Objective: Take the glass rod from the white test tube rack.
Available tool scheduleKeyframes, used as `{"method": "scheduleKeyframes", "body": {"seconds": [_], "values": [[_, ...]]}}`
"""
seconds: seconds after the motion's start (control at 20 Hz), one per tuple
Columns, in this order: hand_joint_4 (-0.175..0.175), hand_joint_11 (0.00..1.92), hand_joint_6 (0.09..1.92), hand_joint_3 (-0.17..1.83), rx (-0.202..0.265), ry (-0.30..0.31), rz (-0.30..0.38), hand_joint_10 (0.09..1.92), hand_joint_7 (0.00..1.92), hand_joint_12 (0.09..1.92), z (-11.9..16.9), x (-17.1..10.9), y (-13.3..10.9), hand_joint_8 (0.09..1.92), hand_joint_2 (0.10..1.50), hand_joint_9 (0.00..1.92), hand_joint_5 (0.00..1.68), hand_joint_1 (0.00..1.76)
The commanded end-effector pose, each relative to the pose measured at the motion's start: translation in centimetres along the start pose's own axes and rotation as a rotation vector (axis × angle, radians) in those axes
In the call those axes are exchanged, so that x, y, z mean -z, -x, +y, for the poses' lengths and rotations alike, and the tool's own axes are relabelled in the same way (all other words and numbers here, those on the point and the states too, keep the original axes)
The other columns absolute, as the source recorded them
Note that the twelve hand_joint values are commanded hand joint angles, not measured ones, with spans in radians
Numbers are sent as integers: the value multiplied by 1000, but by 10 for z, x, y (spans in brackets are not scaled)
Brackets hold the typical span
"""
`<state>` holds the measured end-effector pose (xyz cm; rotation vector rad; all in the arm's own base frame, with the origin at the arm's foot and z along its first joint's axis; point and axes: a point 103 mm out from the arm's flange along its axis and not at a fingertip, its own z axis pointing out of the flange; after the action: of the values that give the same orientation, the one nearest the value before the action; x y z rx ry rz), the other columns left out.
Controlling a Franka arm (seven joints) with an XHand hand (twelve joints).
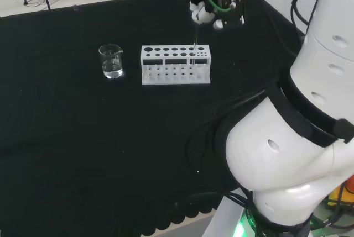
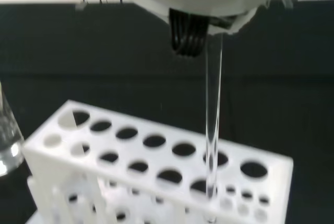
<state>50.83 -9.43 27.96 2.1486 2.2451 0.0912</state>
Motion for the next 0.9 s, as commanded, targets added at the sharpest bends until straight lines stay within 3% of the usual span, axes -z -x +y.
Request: {"method": "scheduleKeyframes", "body": {"seconds": [0.05, 0.4, 0.6, 0.9], "values": [[-175, 1382, 541, 843, 24, 69, 19, 733, 1303, 856, -5, 50, -5, 983, 573, 1726, 1241, 1325], [-175, 1385, 528, 857, 19, 36, 4, 736, 1302, 872, -9, 93, -13, 996, 564, 1732, 1251, 1326], [-175, 1388, 527, 876, 23, 60, 10, 736, 1305, 888, -16, 117, -17, 1002, 553, 1738, 1257, 1327], [-175, 1391, 530, 889, 43, 75, 3, 734, 1308, 896, -19, 131, -23, 1004, 545, 1743, 1259, 1327]]}}
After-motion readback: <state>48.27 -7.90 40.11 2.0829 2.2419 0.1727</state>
